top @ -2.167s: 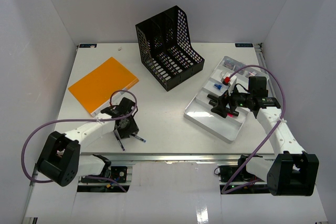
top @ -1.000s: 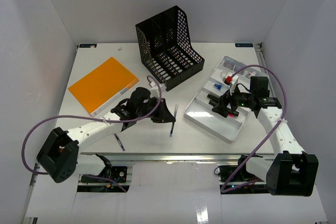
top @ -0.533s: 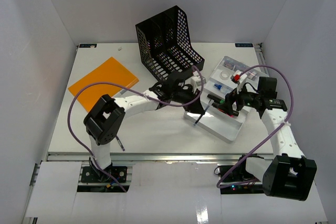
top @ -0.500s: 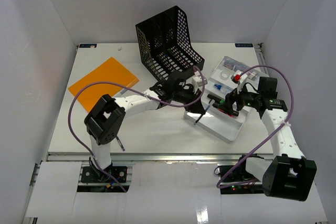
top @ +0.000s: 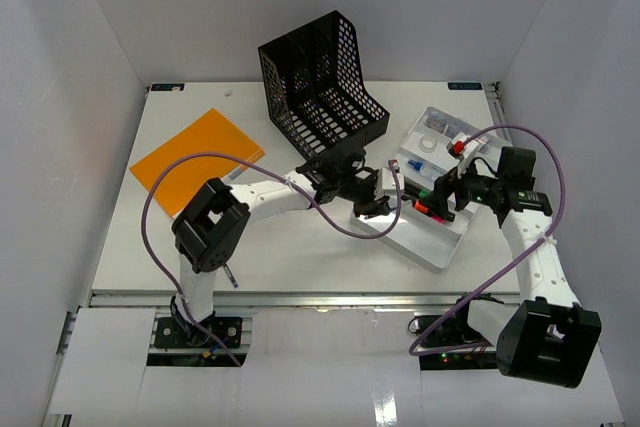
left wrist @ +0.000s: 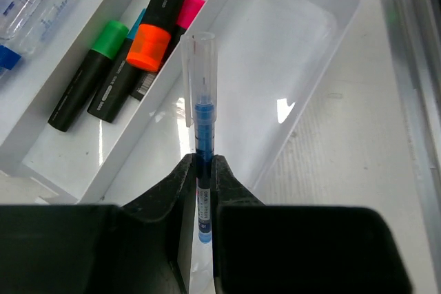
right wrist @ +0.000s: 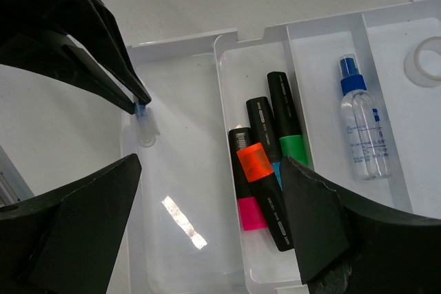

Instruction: Organize the desk

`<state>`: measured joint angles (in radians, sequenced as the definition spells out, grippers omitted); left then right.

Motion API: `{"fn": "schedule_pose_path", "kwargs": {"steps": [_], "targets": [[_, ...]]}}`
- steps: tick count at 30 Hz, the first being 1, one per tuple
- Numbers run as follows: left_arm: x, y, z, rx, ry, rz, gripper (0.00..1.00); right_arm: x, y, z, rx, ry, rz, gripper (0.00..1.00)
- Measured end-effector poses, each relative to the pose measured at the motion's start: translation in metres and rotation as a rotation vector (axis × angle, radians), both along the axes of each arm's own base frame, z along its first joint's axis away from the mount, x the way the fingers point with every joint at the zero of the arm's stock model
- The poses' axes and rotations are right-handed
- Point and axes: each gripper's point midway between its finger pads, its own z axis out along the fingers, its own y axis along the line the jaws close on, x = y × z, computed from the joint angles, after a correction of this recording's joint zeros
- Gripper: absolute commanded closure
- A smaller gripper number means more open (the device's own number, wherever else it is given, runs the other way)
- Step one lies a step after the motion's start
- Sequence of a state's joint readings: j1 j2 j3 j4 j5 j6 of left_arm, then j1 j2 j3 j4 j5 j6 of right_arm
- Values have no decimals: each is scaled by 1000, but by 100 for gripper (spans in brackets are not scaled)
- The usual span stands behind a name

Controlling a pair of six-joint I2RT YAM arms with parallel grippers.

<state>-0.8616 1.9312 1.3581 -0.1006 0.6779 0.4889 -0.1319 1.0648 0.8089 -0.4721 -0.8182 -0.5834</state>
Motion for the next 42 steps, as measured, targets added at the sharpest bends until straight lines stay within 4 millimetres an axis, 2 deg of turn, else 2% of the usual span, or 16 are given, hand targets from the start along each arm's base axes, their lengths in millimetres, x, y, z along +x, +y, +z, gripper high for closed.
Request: {"fn": "schedule_pose_path", "kwargs": {"steps": [1, 4, 6, 8, 14, 18, 19, 21, 22, 24, 26, 29, 32, 36, 39, 42], "targets": [[4, -2, -6, 8, -13, 2, 89, 0, -1, 0, 0, -2, -3, 12], [10, -2, -24, 41, -30, 6, 69, 0, -3, 2, 1, -6, -9, 12], [12, -1, -33, 60, -36, 11, 50, 0, -3, 2, 2, -8, -10, 12], [15, -1, -37, 72, -44, 26, 46, 0, -3, 2, 3, -8, -11, 12], [18, -3, -33, 71, -51, 84, 42, 0, -4, 3, 5, -8, -12, 12], [15, 8, -12, 39, -20, 185, 40, 0, -3, 3, 10, -9, -8, 12], [16, 13, -3, 23, -14, 228, 36, 0, -3, 3, 10, -10, -7, 12], [12, 27, 21, -19, 16, 325, 21, 0, -3, 4, 13, -12, -6, 12], [10, 36, 33, -44, 39, 387, 6, -1, -2, 4, 14, -13, -5, 12], [12, 67, 57, -96, 118, 618, 2, -1, -2, 5, 16, -14, -4, 12], [13, 109, 72, -131, 205, 876, 2, -1, -2, 5, 18, -14, -4, 12], [12, 174, 77, -203, 385, 1257, 2, -1, -2, 6, 22, -15, -1, 12], [-6, 241, 46, -195, 560, 1606, 9, -2, -1, 6, 28, -15, 5, 12], [-43, 316, 2, -121, 665, 1962, 17, -3, 0, 7, 33, -16, 10, 12], [-61, 357, -14, -113, 687, 2144, 19, -3, 0, 7, 34, -15, 11, 12], [-69, 387, -27, -94, 690, 2273, 21, -3, 0, 7, 35, -15, 12, 12]]}}
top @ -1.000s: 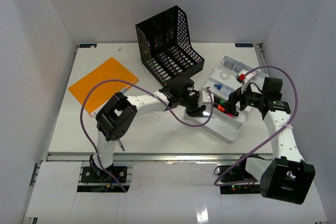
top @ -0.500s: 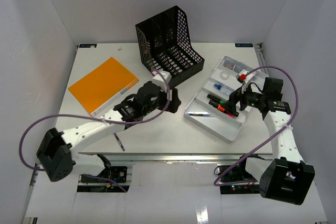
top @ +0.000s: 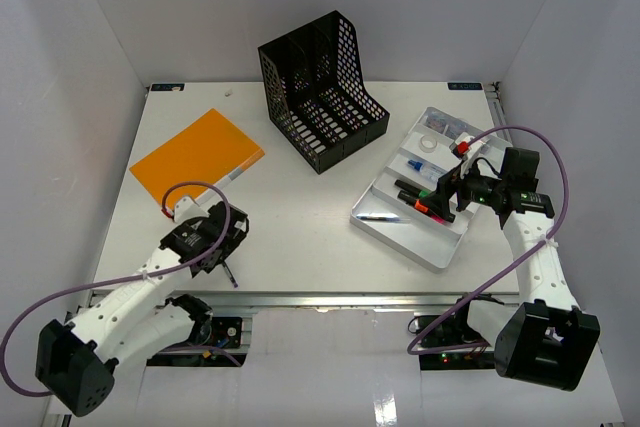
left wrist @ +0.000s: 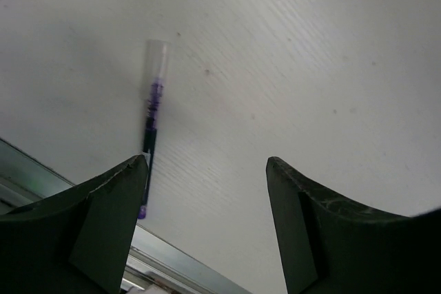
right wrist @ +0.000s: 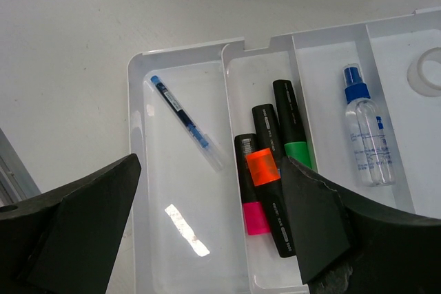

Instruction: Organize the desk

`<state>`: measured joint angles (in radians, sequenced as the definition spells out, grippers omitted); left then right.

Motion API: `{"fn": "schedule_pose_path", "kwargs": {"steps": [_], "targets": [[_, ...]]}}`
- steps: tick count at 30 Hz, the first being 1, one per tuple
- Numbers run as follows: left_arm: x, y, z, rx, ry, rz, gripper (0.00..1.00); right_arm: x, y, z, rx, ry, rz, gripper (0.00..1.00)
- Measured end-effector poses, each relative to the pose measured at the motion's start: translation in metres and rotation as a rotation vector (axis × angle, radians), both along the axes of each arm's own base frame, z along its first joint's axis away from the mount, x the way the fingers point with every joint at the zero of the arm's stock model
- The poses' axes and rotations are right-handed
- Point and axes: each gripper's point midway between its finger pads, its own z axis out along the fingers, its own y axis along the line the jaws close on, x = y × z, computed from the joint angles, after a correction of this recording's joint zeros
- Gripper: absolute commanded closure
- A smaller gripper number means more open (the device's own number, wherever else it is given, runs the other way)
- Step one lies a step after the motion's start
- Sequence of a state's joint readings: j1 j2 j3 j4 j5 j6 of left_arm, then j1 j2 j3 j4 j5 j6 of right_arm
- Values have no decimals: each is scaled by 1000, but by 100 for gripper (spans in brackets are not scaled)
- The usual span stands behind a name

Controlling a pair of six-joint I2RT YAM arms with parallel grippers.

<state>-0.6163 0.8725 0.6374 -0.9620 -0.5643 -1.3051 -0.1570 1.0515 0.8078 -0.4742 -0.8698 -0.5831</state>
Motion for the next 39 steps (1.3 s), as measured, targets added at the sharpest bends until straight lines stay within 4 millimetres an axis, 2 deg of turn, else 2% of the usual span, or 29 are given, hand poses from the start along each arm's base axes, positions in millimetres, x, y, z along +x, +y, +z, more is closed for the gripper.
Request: {"fn": "schedule_pose_path", "kwargs": {"steps": [4, 8, 11, 16, 21, 28, 33, 35, 39], "targets": [[-8, 22, -26, 48, 100, 78, 23, 0, 0, 0, 0, 0, 0, 12], [-9, 31, -49, 55, 183, 104, 27, 0, 0, 0, 0, 0, 0, 12], [-6, 33, -57, 45, 210, 108, 33, 0, 0, 0, 0, 0, 0, 12], [6, 25, -61, 8, 205, 67, 45, 0, 0, 0, 2, 1, 2, 12], [10, 15, -70, -18, 226, 23, 50, -2, 2, 1, 10, 1, 11, 11], [15, 6, -71, -55, 209, -22, 59, -8, 8, -1, 37, 25, 43, 12], [22, -11, -70, -125, 178, -99, 65, -15, 15, -1, 68, 40, 89, 12], [24, -23, -69, -172, 168, -158, 68, -18, 22, -2, 74, 43, 120, 11], [28, -42, -64, -241, 148, -249, 74, -34, 58, -6, 61, 61, 267, 10]]}}
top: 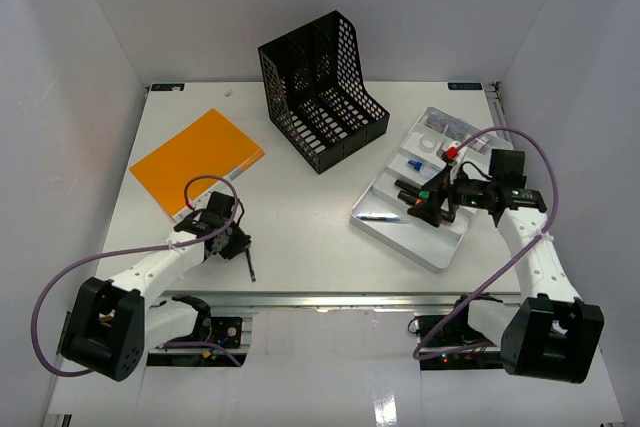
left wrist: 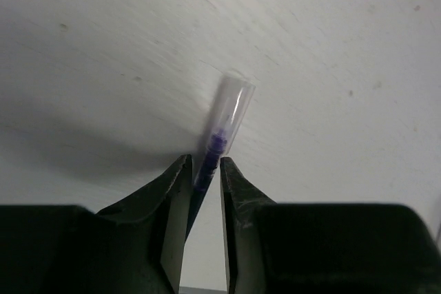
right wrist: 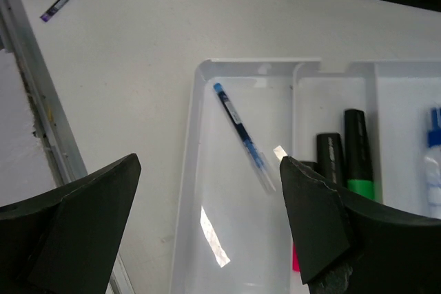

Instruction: Organize the desk

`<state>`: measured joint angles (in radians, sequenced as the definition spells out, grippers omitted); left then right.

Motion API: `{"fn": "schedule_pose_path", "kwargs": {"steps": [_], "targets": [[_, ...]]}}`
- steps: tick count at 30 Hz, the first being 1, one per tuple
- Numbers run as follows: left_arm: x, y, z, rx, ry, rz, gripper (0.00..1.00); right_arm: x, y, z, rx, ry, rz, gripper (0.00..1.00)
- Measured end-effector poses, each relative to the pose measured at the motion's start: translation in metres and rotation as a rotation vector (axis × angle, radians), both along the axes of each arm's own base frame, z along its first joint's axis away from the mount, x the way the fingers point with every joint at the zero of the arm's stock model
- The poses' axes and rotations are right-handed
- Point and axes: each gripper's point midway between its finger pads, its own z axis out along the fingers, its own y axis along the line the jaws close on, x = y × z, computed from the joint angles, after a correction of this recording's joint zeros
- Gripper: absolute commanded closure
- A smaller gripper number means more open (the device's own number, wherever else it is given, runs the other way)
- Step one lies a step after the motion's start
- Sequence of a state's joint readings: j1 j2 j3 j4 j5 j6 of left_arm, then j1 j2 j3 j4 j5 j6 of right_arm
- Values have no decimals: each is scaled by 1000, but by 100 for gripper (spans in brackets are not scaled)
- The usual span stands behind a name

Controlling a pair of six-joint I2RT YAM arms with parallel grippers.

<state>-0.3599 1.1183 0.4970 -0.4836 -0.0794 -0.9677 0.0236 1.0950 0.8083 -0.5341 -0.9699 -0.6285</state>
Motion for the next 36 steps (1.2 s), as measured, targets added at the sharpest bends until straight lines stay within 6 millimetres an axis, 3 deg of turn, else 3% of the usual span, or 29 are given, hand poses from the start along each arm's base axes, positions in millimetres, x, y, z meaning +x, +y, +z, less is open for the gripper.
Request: {"fn": "schedule_pose_path", "kwargs": {"steps": [4, 11, 13, 15, 19, 22, 27, 32, 36], "targets": [[8, -26, 12, -112, -51, -100, 79, -25, 44, -9, -29, 49, 175, 9], [21, -63, 40, -285, -153, -235, 81, -28, 104, -19, -64, 222, 306, 11], [23, -68, 44, -304, -163, -259, 75, -30, 118, -24, -76, 271, 320, 11], [27, -71, 48, -304, -174, -280, 62, -35, 130, -29, -89, 320, 332, 11], [36, -65, 57, -234, -219, -313, 44, -48, 151, -37, -104, 401, 352, 11], [40, -53, 62, -147, -254, -330, 40, -60, 165, -43, -132, 435, 360, 10], [31, -31, 48, -13, -211, -355, 41, -66, 191, -48, -185, 441, 356, 10], [12, -25, 19, 71, -84, -409, 47, -41, 206, -38, -180, 393, 294, 9], [1, -27, 2, 135, -16, -460, 54, -31, 205, -37, -185, 370, 254, 10]]}}
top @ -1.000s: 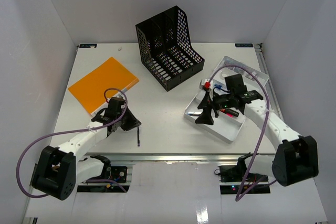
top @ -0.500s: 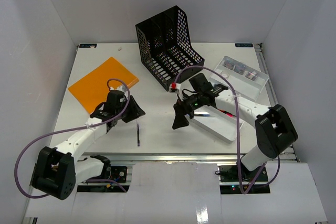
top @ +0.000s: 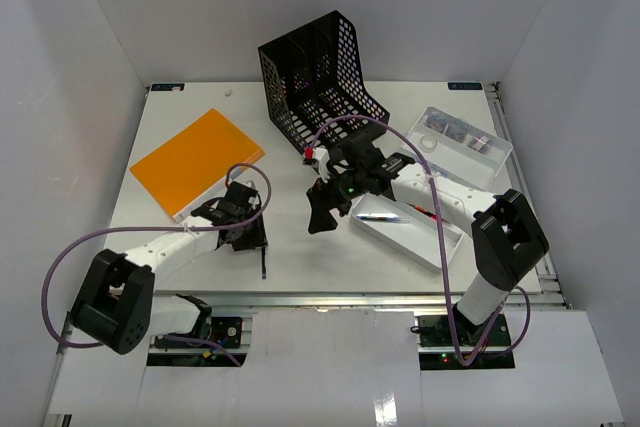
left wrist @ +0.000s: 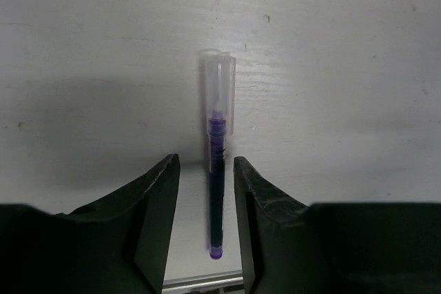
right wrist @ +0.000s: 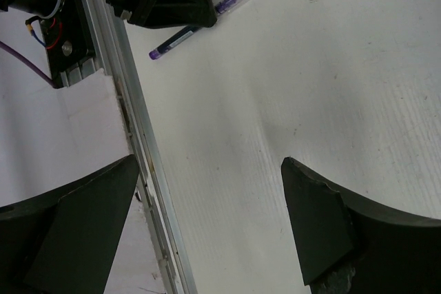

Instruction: Organize the desk

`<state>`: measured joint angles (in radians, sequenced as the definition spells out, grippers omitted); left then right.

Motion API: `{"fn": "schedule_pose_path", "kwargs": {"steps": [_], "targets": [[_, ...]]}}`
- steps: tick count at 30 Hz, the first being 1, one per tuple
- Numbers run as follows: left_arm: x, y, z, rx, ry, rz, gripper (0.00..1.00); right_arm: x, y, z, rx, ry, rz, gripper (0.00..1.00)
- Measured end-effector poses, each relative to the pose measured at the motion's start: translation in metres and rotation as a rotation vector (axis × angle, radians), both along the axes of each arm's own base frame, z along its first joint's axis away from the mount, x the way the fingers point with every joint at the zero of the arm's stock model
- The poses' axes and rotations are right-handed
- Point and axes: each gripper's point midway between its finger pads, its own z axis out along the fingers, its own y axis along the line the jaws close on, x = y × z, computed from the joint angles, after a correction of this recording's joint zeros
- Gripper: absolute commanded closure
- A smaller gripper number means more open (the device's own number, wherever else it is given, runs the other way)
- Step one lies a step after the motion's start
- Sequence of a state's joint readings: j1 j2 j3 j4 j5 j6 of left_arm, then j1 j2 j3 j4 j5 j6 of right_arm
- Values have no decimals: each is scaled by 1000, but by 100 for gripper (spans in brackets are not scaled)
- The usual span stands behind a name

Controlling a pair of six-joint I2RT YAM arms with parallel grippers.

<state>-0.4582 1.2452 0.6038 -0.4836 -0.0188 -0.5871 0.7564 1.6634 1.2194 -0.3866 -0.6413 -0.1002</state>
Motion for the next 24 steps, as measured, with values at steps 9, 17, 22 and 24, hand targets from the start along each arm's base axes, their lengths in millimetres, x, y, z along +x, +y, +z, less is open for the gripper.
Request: {"fn": "schedule_pose_path", "kwargs": {"steps": [9, 17, 22, 24], "targets": [[7, -18, -10, 142, -4, -64, 70, 10, -5, -2, -19, -5, -46, 13], [9, -18, -9, 169, -28, -37, 82, 10, -5, -1, -12, 11, -54, 29], [11, -28, -1, 97, -41, -14, 86, 9, -5, 2, 16, 40, -55, 33], [15, -39, 9, 26, -68, 7, 90, 11, -7, 3, 31, 60, -71, 33]]}}
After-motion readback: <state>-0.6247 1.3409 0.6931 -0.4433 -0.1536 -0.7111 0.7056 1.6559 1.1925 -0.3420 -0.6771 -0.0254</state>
